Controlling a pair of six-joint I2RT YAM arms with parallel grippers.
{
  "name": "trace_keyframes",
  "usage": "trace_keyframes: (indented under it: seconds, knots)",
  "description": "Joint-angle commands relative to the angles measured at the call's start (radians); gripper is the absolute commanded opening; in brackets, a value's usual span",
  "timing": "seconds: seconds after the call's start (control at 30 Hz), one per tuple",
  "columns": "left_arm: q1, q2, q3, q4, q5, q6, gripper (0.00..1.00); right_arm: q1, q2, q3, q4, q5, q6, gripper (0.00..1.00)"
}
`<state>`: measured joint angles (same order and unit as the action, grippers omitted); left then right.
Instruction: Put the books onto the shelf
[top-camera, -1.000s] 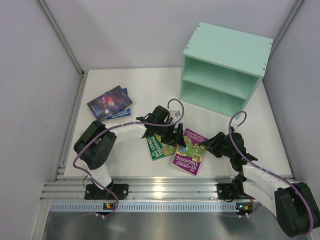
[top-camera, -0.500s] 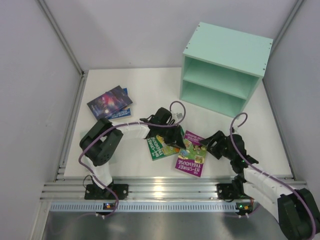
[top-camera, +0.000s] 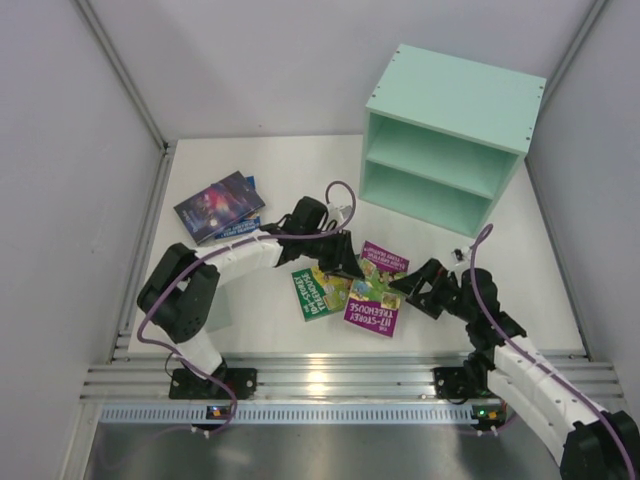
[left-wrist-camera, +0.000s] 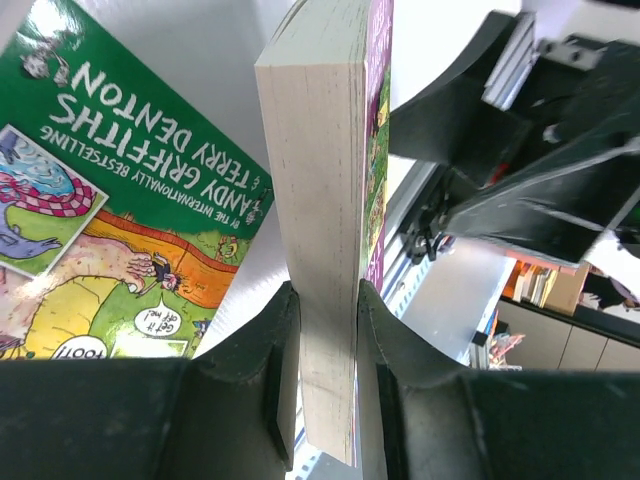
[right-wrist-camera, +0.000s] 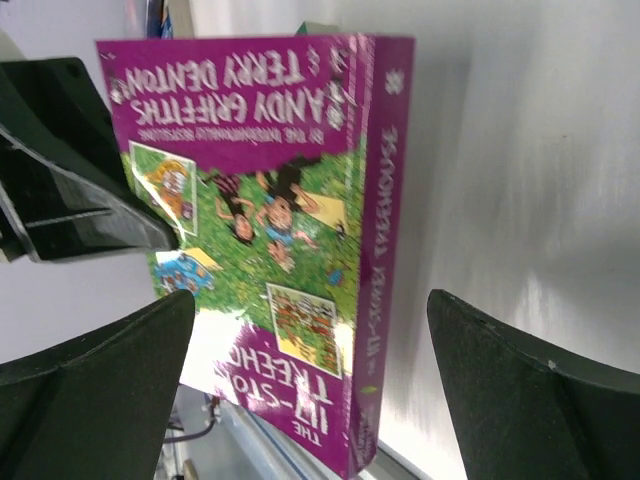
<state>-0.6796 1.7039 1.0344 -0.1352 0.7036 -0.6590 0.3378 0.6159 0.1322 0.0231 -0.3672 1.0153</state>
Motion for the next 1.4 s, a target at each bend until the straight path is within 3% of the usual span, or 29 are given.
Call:
trace_keyframes:
  seconds: [0.0,0.37,0.43,0.47,0.5,0.57,0.6,0.67,0.7,0.73,0.77,0.87,1.0,1.1,1.2,1.37]
  knots:
    - [0.014,-0.079,0.053,0.039,0.089,0.001,0.00,0.010,0.004,0.004,0.044,-0.062,0.005,1.00]
    - [0.023,-0.112,0.044,0.060,0.157,-0.014,0.00,0.010,0.088,-0.036,0.348,-0.153,0.049,0.98]
    - [0.023,-0.121,0.036,0.060,0.172,-0.010,0.00,0.010,0.123,-0.034,0.399,-0.162,0.066,0.85]
    - [0.023,-0.124,0.036,0.060,0.175,-0.010,0.00,0.010,0.128,-0.037,0.414,-0.162,0.075,0.84]
    - [0.025,-0.128,0.030,0.062,0.178,-0.007,0.00,0.009,0.133,-0.042,0.431,-0.162,0.086,0.71]
    - [0.029,-0.132,0.026,0.048,0.178,0.001,0.00,0.009,0.130,-0.049,0.475,-0.156,0.123,0.53]
    - [0.037,-0.130,0.026,0.036,0.171,0.004,0.00,0.010,0.119,-0.055,0.482,-0.151,0.140,0.36]
    - [0.052,-0.125,0.035,-0.030,0.119,0.016,0.00,0.010,0.107,-0.052,0.489,-0.130,0.173,0.19]
    - [0.073,-0.122,0.058,-0.056,0.096,0.021,0.06,0.010,0.096,-0.042,0.492,-0.119,0.184,0.00]
    - [0.086,-0.118,0.071,-0.079,0.074,0.025,0.16,0.009,0.091,-0.031,0.483,-0.104,0.195,0.00]
    - [0.100,-0.119,0.088,-0.098,0.063,0.024,0.41,0.010,0.087,-0.017,0.477,-0.089,0.212,0.00]
    - [0.161,-0.131,0.173,-0.173,-0.028,0.038,0.72,0.012,0.093,0.072,0.425,0.012,0.217,0.00]
    - [0.288,-0.148,0.364,-0.326,-0.185,0.061,0.81,0.010,0.156,0.234,0.331,0.135,0.197,0.00]
    - [0.354,-0.176,0.463,-0.409,-0.301,0.085,0.85,0.013,0.222,0.322,0.366,0.194,0.223,0.00]
    - [0.374,-0.205,0.516,-0.472,-0.433,0.119,0.87,0.024,0.278,0.420,0.376,0.273,0.235,0.00]
    - [0.382,-0.266,0.471,-0.468,-0.501,0.127,0.89,0.073,0.359,0.570,0.336,0.529,0.221,0.00]
